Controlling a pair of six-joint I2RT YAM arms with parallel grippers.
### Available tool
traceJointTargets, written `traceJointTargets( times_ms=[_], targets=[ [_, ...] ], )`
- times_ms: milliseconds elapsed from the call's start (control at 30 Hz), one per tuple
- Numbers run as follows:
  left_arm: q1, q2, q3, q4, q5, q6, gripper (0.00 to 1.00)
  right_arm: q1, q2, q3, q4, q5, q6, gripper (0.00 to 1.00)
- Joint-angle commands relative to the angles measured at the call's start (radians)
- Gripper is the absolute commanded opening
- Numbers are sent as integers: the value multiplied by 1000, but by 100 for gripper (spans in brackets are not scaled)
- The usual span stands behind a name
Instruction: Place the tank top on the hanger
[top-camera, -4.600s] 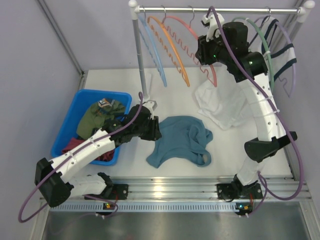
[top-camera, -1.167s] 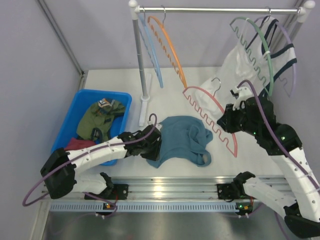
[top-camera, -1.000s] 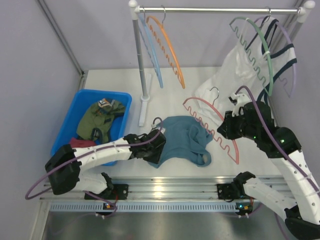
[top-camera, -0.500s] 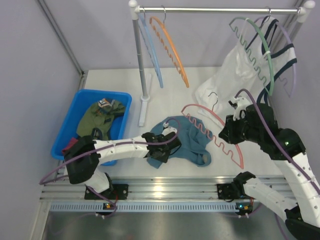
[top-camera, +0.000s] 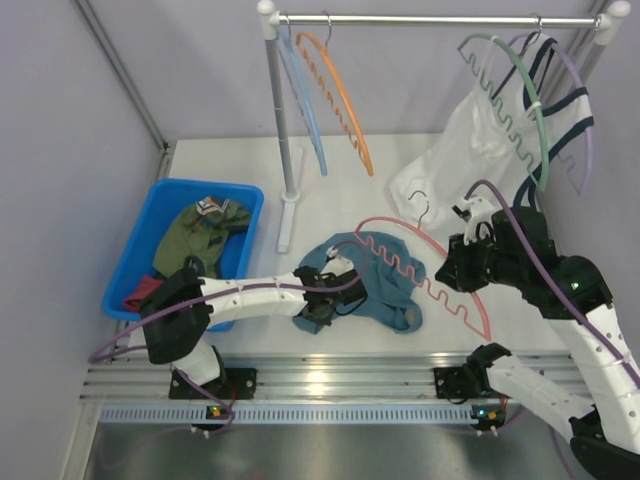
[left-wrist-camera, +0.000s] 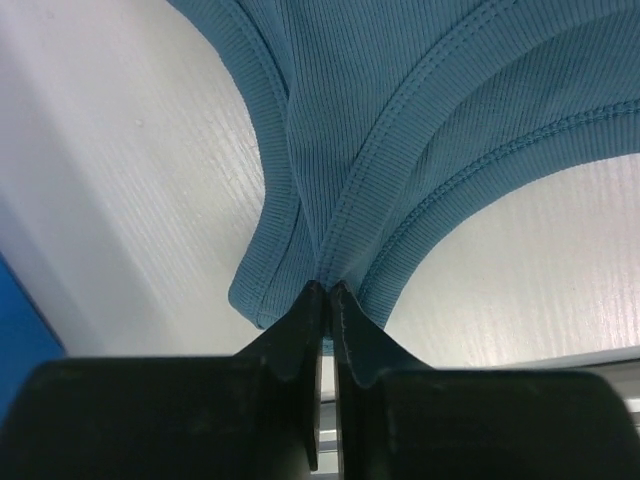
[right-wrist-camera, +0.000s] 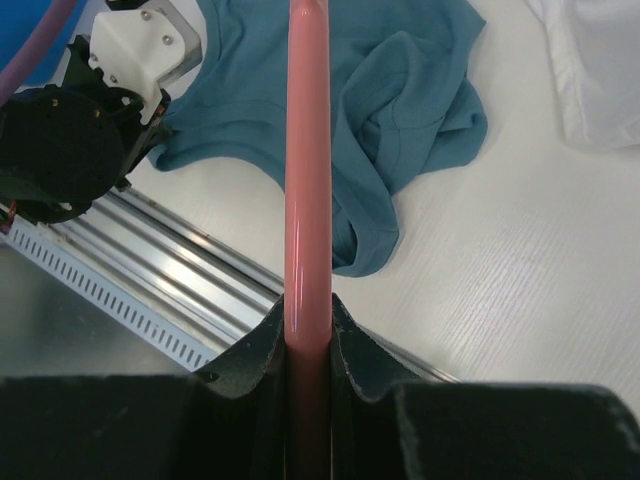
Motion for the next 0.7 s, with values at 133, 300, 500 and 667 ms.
traceJointTargets(
  times_ms=[133,300,500,667],
  targets=[
    [68,-23,56,-4,-3,30,0,32,25,60,-2,-103,-21,0],
    [198,-73,39,54,93,82,0,51,31,64,-26,-104,-20,0],
    [292,-80,39,90,172,131,0,100,14,43,-25,-179,-24,0],
    [313,-76,56,94,187,151,0,143,9,24,-29,-186,-24,0]
  ],
)
